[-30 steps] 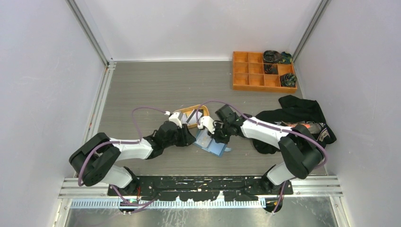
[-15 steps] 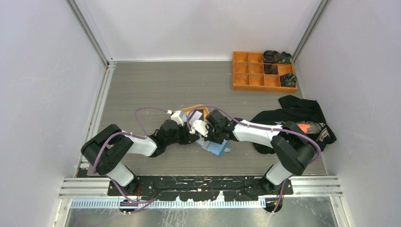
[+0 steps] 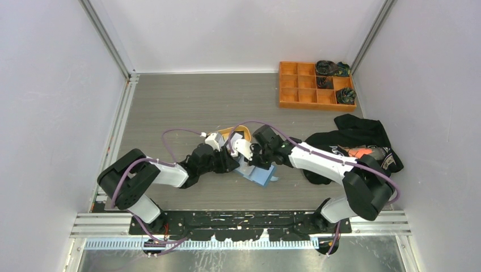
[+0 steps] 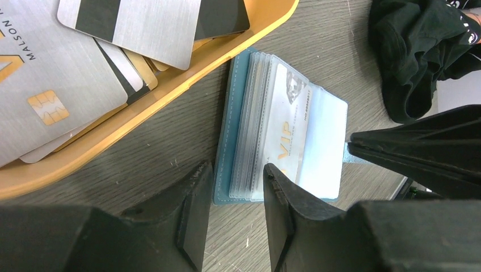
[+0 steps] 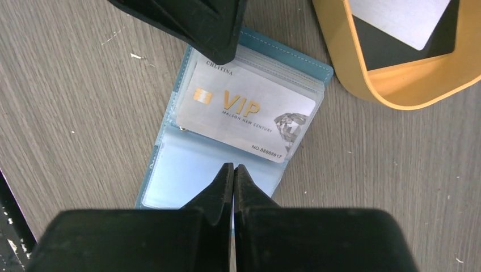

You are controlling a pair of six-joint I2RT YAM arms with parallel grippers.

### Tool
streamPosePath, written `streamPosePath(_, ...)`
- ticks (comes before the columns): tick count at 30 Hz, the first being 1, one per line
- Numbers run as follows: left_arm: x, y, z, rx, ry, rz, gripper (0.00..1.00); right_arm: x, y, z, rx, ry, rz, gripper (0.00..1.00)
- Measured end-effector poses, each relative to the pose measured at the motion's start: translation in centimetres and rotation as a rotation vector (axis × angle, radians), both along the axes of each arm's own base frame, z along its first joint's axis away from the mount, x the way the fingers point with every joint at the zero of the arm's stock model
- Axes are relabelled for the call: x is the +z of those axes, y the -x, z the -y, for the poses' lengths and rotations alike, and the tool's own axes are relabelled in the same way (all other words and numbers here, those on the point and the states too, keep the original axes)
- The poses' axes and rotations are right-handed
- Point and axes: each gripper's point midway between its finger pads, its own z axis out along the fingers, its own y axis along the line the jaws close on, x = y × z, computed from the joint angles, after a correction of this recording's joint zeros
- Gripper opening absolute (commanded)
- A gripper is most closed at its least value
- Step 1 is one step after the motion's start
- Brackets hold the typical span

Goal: Put the credit cards into the card holder
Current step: Insert the credit card into the card holder.

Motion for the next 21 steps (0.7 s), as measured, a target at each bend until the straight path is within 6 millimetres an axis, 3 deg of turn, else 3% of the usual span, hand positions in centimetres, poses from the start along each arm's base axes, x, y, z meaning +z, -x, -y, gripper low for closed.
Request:
streamPosePath(3,0.0,0.1,0.0,-0.001,-0.001,-0.001,0.4,-0.5,-0.1,-0.1,0.001,0.01,-0.019,0.03)
streamPosePath(10,0.0,0.2,0.1,-0.007,0.003,-0.004,0.4,-3.8,0.5,0.7,-0.007,0.109,-0.091,0.02)
streamPosePath(21,0.0,0.5,0.4,-0.017,0.032,-0.02,0.4,-4.1,-1.0,0.1,-0.1,0.121,-0.023,0.06)
